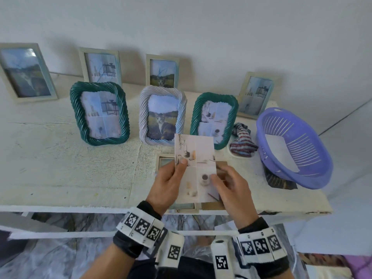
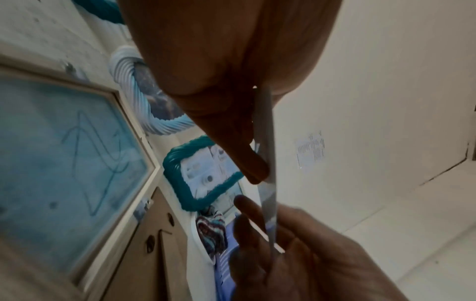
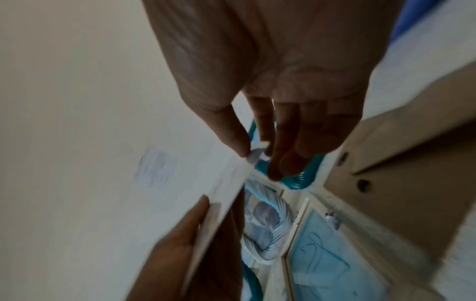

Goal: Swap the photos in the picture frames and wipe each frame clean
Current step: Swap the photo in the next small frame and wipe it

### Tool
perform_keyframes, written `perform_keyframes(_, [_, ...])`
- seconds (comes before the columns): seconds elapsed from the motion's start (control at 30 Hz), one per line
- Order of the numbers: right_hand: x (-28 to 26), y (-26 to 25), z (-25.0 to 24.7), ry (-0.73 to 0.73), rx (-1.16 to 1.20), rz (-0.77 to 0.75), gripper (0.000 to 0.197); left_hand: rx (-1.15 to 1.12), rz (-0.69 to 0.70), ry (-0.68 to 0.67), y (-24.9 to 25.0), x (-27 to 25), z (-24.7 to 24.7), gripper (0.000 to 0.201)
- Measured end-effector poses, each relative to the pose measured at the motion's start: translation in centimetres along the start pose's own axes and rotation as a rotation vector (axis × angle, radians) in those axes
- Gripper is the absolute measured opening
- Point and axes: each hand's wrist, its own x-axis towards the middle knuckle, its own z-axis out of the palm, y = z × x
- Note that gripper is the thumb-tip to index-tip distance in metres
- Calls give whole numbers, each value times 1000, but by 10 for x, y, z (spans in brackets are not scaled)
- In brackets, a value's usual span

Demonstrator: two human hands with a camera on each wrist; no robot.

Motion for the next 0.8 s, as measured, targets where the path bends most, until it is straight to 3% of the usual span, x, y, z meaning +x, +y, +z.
perform_keyframes(0.1, [-9,17,-24,-45,182,204,10,41,15,-16,-10,2,12,41])
perform_keyframes(0.2, [-21,39,-58,10,218,239,11,78,-38,-117,-14,6,30,17])
perform_keyframes(0.27, [-29,55,-83,73,197,256,11,190,-55,-157,-13,12,46,25])
perform_keyframes(0.4, [-45,89,-137,173,117,310,10,473,64,-174,-8,33,83,40])
perform_keyframes(0.57, [-57,112,-190,277,79,386,10,752,359,-350,-3,61,155,44])
perform_keyframes(0.7, [-57,124,-219,296,83,417,11,1031,430,-439,-6,76,207,52])
perform_keyframes(0.8, [-51,129,-235,279,67,409,11,1206,462,-432,-8,84,226,38])
